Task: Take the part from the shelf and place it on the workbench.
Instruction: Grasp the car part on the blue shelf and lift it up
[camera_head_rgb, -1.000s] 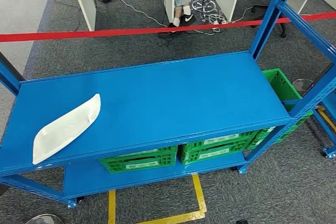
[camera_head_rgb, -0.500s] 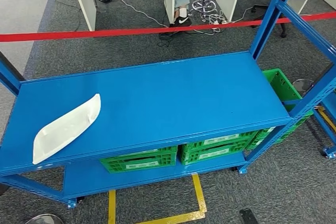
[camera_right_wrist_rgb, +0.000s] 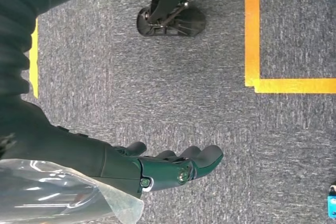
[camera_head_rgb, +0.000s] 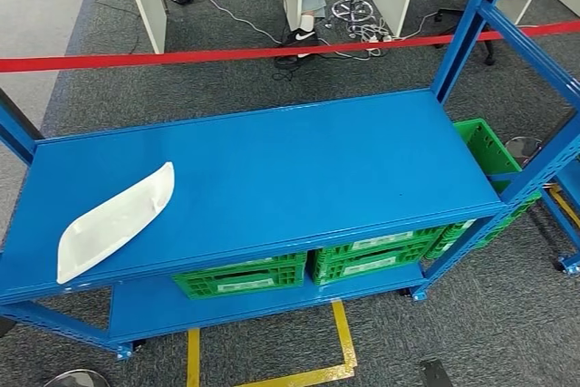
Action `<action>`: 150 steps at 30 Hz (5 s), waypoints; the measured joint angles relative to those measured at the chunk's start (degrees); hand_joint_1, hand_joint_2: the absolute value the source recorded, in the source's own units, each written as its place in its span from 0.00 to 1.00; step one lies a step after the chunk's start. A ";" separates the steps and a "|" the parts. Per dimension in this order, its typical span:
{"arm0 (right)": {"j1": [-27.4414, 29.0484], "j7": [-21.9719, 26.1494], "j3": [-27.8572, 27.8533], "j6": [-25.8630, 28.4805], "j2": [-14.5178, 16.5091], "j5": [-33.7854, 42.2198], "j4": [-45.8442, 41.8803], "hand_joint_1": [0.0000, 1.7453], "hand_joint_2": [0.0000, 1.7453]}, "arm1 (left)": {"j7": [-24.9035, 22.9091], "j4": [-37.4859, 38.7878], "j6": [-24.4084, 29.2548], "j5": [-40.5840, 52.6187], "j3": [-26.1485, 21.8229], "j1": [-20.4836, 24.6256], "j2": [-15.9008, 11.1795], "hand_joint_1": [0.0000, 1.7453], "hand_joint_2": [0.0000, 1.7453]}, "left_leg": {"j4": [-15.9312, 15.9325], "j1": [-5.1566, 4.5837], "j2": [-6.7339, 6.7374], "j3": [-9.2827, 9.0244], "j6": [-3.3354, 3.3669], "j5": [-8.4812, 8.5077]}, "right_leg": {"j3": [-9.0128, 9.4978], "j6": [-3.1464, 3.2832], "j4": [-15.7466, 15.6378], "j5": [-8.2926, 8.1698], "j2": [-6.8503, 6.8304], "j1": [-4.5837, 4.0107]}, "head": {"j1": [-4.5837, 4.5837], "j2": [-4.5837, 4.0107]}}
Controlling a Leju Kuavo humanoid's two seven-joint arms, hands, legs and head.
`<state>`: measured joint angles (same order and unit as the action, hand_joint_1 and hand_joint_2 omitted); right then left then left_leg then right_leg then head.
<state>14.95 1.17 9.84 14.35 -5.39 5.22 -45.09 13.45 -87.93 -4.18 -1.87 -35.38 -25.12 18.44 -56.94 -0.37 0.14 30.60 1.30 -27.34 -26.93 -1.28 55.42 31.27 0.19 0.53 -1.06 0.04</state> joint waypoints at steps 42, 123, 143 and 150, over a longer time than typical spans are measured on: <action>-3.36 -1.43 -7.82 -8.57 3.51 -18.33 3.99 0.00 1.00 | -26.54 -27.84 0.70 38.89 38.69 4.98 -35.49 0.00 1.00 | 0.00 0.03 0.00 -0.01 -0.06 -0.03 | -0.02 0.04 0.03 0.04 0.06 -0.01 | 0.01 0.00; -10.54 -2.95 -3.61 -11.43 4.05 -18.54 11.88 0.00 1.00 | -28.89 -5.81 -2.79 51.21 49.08 29.04 -33.82 1.00 1.00 | -0.02 0.02 0.00 -0.02 -0.08 0.01 | 0.67 0.00 0.07 -0.01 0.09 -0.01 | 0.01 0.00; -7.23 2.79 -3.40 -7.20 3.92 -16.03 12.13 0.00 1.00 | -8.06 -18.71 16.96 39.75 44.32 15.48 -28.06 1.00 1.00 | -0.40 -0.30 0.00 -0.02 0.49 -0.53 | 0.16 -0.45 -0.10 0.19 0.07 0.26 | 0.02 0.00; -6.16 4.57 -4.55 -3.83 3.96 -14.06 12.13 0.00 1.00 | -3.06 -25.29 24.75 38.94 44.80 8.89 -26.27 1.00 1.00 | 0.90 0.11 0.65 -0.53 1.65 0.30 | -3.41 -1.35 8.71 5.98 0.07 0.42 | -0.33 0.01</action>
<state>8.79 5.74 5.28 10.52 -1.43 -8.84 -32.96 10.39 -113.22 20.57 37.07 9.43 -16.24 -7.83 -56.04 -0.26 0.78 30.07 2.95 -27.04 -30.34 -2.63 64.13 37.25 0.25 0.95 -1.39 0.05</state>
